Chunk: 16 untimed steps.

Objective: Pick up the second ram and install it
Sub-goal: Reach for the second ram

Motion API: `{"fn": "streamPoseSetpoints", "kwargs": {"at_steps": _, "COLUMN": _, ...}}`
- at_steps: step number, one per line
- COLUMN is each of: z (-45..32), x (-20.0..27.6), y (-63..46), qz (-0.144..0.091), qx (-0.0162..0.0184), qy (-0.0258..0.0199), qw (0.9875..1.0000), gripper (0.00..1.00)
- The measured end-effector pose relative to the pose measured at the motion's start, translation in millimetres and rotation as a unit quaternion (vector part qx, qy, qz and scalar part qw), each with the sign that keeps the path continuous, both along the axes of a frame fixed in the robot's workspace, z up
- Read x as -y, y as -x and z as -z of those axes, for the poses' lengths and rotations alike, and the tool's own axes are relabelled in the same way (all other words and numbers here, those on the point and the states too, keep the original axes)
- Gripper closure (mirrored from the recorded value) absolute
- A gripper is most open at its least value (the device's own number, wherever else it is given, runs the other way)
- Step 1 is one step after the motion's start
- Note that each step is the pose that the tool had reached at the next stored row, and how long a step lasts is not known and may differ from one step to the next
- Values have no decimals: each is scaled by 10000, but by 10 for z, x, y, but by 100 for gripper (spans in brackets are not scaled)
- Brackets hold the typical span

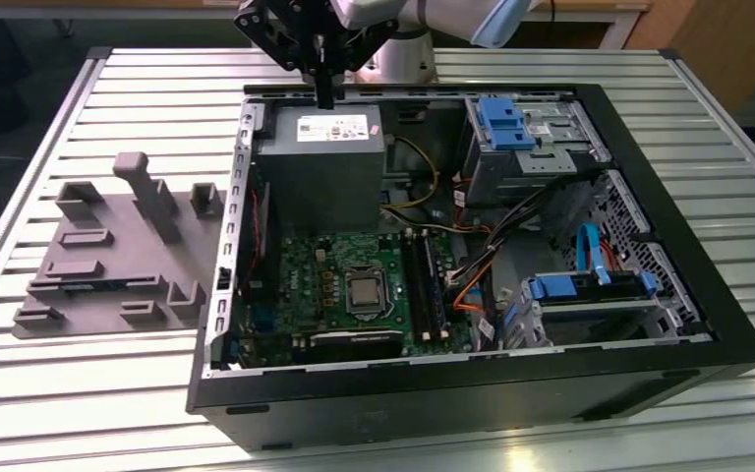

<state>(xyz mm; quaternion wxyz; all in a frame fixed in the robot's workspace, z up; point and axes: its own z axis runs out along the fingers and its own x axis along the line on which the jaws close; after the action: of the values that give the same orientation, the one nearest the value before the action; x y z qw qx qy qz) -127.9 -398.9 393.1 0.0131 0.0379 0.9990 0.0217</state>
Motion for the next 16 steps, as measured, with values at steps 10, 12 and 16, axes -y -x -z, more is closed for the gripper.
{"fn": "streamPoseSetpoints", "kwargs": {"at_steps": 10, "z": 0, "x": 0, "y": 83, "qz": 1, "qx": 0, "qy": 0, "qw": 10000, "gripper": 89}}
{"fn": "streamPoseSetpoints", "kwargs": {"at_steps": 12, "z": 0, "x": 0, "y": 106, "qz": 0, "qx": 0, "qy": 0, "qw": 10000, "gripper": 89}}
{"fn": "streamPoseSetpoints", "kwargs": {"at_steps": 16, "z": 0, "x": 0, "y": 152, "qz": 0, "qx": 0, "qy": 1, "qw": 10000, "gripper": 89}}
